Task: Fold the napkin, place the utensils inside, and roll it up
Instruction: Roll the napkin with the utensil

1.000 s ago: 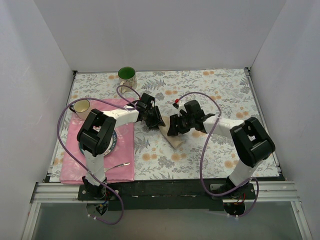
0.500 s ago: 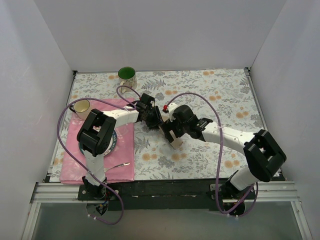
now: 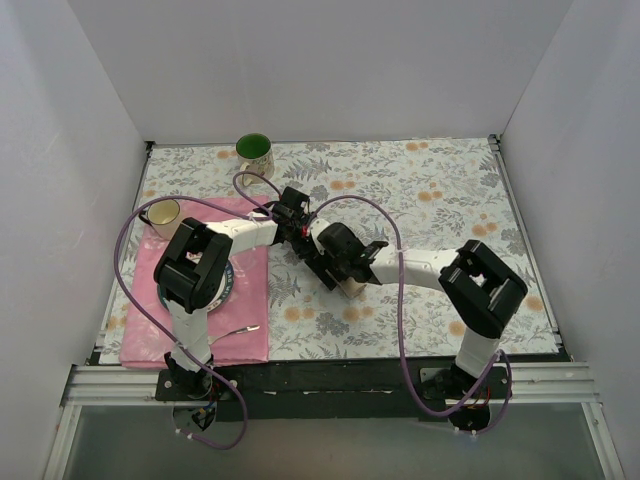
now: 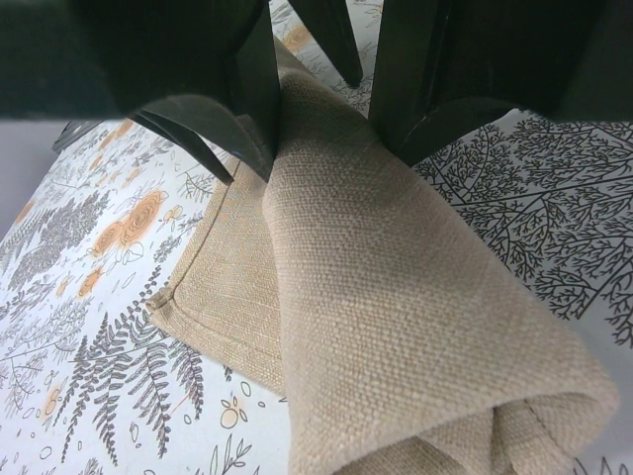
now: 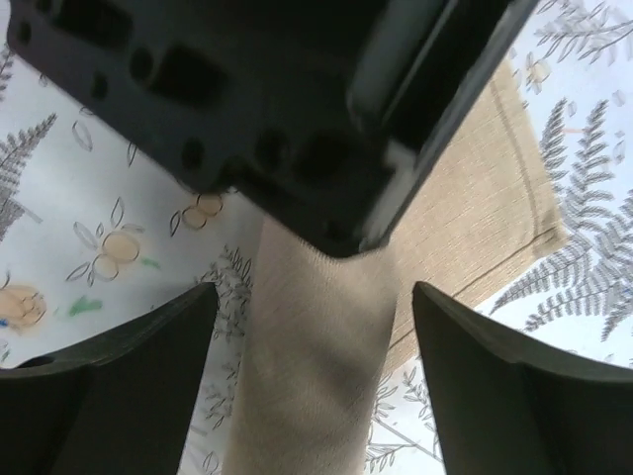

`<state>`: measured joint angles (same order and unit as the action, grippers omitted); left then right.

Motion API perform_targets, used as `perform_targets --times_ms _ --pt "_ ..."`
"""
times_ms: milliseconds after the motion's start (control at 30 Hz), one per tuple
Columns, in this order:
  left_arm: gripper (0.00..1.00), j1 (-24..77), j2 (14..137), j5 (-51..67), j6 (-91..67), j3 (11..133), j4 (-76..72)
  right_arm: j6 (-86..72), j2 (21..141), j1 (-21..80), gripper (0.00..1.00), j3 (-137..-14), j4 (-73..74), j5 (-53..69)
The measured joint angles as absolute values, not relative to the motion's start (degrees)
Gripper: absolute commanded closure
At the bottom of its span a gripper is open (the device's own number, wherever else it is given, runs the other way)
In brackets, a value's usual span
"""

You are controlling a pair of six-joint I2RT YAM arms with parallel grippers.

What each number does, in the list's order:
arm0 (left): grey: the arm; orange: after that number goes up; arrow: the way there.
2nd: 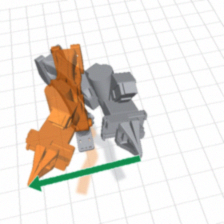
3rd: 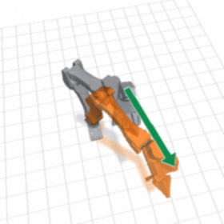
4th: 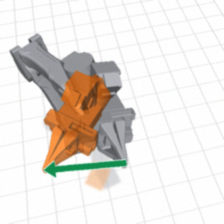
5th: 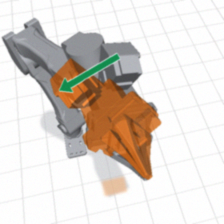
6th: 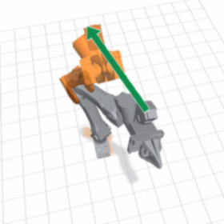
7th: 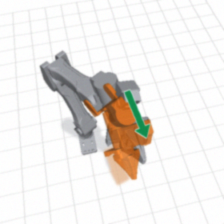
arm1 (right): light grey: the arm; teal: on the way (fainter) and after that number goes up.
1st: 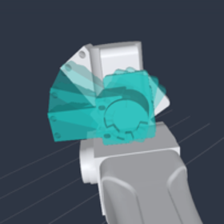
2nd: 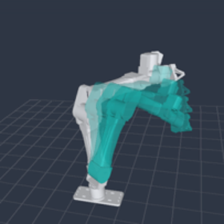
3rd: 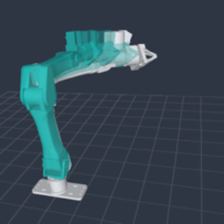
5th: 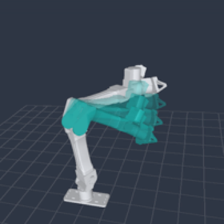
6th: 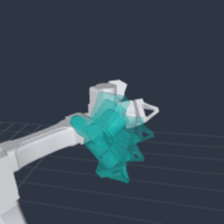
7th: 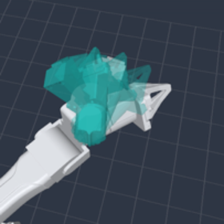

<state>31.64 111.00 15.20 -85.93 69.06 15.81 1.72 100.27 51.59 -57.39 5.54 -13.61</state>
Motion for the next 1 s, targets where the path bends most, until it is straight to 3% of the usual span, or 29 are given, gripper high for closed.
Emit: perform_targets --times_ms 100,167,200,300,567,1000 --pt "0.59 31.64 111.04 15.51 -85.95 69.04 15.79 2.17 101.41 51.94 0.38 -58.17 4.05 -15.97" --pt "0.5 31.64 111.04 15.64 -85.97 69.04 15.59 2.35 101.91 52.05 0.51 -58.37 3.53 -16.58" --pt "0.41 31.64 111.04 15.75 -86.0 69.01 15.35 2.31 102.04 52.05 0.54 -58.37 3.36 -16.6" --pt "0.32 31.62 110.87 16.51 -85.67 69.08 14.46 1.26 102.08 51.62 0.66 -58.22 3.33 -16.19" --pt "0.27 31.27 110.39 16.73 -85.47 69.21 14.28 -1.85 101.16 45.95 0.69 -56.53 0.97 -4.32" --pt "0.28 31.53 110.37 15.73 -87.0 69.49 14.74 -10.85 100.49 34.09 0.66 -50.04 -7.57 23.4"
